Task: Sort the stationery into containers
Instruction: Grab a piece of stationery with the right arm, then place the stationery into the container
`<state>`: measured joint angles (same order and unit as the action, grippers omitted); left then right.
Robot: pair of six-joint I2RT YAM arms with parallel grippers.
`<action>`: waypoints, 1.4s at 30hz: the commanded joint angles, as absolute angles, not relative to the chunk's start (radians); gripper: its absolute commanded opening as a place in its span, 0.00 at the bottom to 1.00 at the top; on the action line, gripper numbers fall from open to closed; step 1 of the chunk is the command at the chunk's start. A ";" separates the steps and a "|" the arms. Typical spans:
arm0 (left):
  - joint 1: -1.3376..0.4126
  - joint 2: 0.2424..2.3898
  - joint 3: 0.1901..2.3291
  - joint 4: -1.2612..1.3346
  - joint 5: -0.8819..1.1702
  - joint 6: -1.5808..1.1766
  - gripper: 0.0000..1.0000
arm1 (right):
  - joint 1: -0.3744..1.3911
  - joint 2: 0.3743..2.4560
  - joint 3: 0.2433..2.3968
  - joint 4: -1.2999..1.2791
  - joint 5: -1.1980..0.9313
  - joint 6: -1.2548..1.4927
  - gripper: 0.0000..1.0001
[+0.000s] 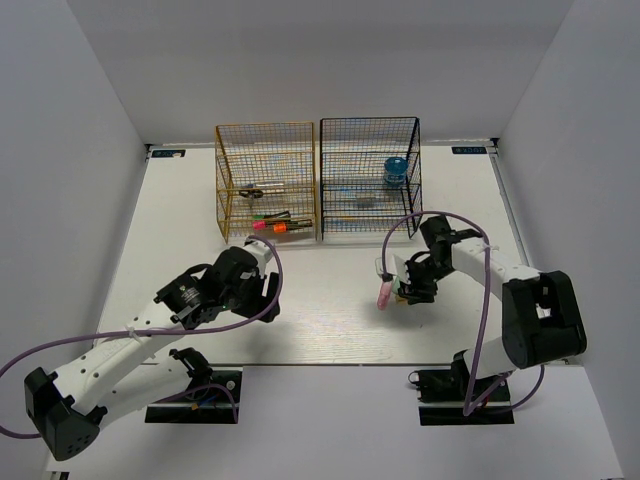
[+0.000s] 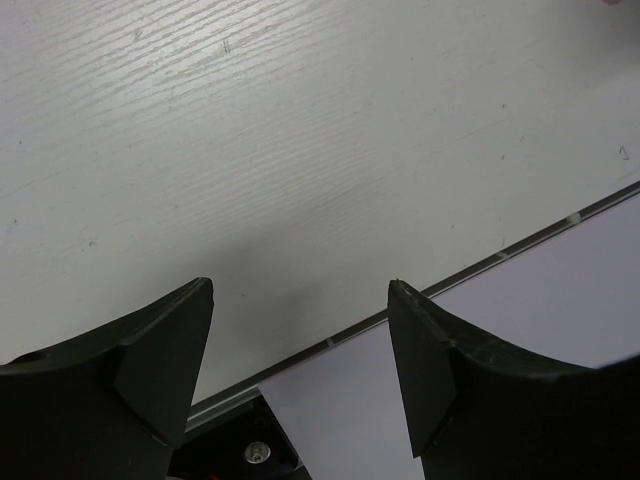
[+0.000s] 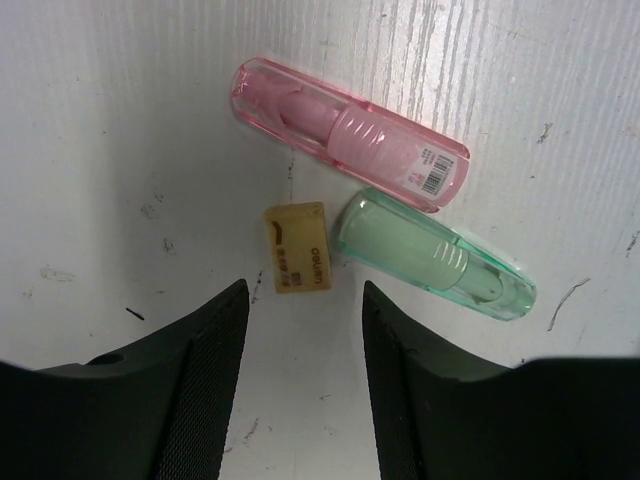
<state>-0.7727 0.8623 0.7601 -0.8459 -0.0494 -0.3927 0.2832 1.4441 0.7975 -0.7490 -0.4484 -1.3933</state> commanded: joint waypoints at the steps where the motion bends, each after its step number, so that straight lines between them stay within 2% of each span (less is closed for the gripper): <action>1: -0.775 0.848 0.753 -0.847 -0.043 -0.391 0.81 | 0.296 1.459 0.805 -0.746 -0.472 -1.374 0.52; 10: -0.775 0.845 0.749 -0.850 -0.046 -0.397 0.81 | 0.331 1.466 0.709 -0.557 -0.423 -1.281 0.54; 13: -0.775 0.841 0.749 -0.853 -0.048 -0.399 0.81 | 0.341 1.465 0.692 -0.538 -0.410 -1.275 0.49; 17: -0.776 0.842 0.741 -0.845 -0.040 -0.402 0.81 | 0.348 1.450 0.673 -0.540 -0.396 -1.275 0.17; 18: -0.775 0.848 0.736 -0.842 -0.035 -0.402 0.79 | 0.347 1.442 0.676 -0.566 -0.400 -1.275 0.05; 19: -0.776 0.853 0.732 -0.827 -0.026 -0.400 0.75 | 0.345 1.422 0.684 -0.586 -0.413 -1.279 0.00; 21: -0.778 0.877 0.721 -0.795 0.056 -0.365 0.63 | 0.344 1.393 0.753 -0.737 -0.471 -1.311 0.00; 22: -0.776 0.909 0.721 -0.758 0.090 -0.354 0.35 | 0.342 1.378 0.811 -0.780 -0.491 -1.321 0.00; 23: -0.779 0.957 0.738 -0.727 0.150 -0.324 0.22 | 0.345 1.370 0.848 -0.878 -0.532 -1.339 0.00; 25: -0.802 1.047 0.770 -0.710 0.242 -0.304 0.12 | 0.345 1.356 0.995 -0.952 -0.538 -1.301 0.00; 26: -0.813 1.119 0.835 -0.716 0.248 -0.289 0.12 | 0.345 1.355 1.027 -0.933 -0.537 -1.181 0.00; 28: -0.856 1.178 0.879 -0.716 0.248 -0.267 0.19 | 0.345 1.341 1.132 -0.841 -0.471 -1.091 0.00; 29: -0.867 1.257 0.925 -0.716 0.247 -0.264 0.34 | 0.348 1.338 1.149 -0.727 -0.404 -0.974 0.00; 31: -0.896 1.314 0.945 -0.695 0.238 -0.268 0.45 | 0.347 1.344 1.196 -0.574 -0.268 -0.937 0.00; 32: -0.914 1.342 0.963 -0.686 0.233 -0.271 0.54 | 0.347 1.373 1.212 -0.486 -0.238 -0.936 0.00; 33: -0.931 1.353 0.965 -0.678 0.219 -0.287 0.57 | 0.348 1.393 1.251 -0.442 -0.197 -0.940 0.00; 35: -0.952 1.374 0.963 -0.647 0.209 -0.296 0.59 | 0.348 1.475 1.348 -0.419 -0.166 -1.025 0.00; 39: -0.980 1.399 0.956 -0.624 0.190 -0.324 0.60 | 0.345 1.578 1.408 -0.278 -0.075 -1.140 0.00; 42: -0.985 1.393 0.937 -0.606 0.186 -0.342 0.61 | 0.342 1.675 1.509 -0.299 -0.081 -1.147 0.00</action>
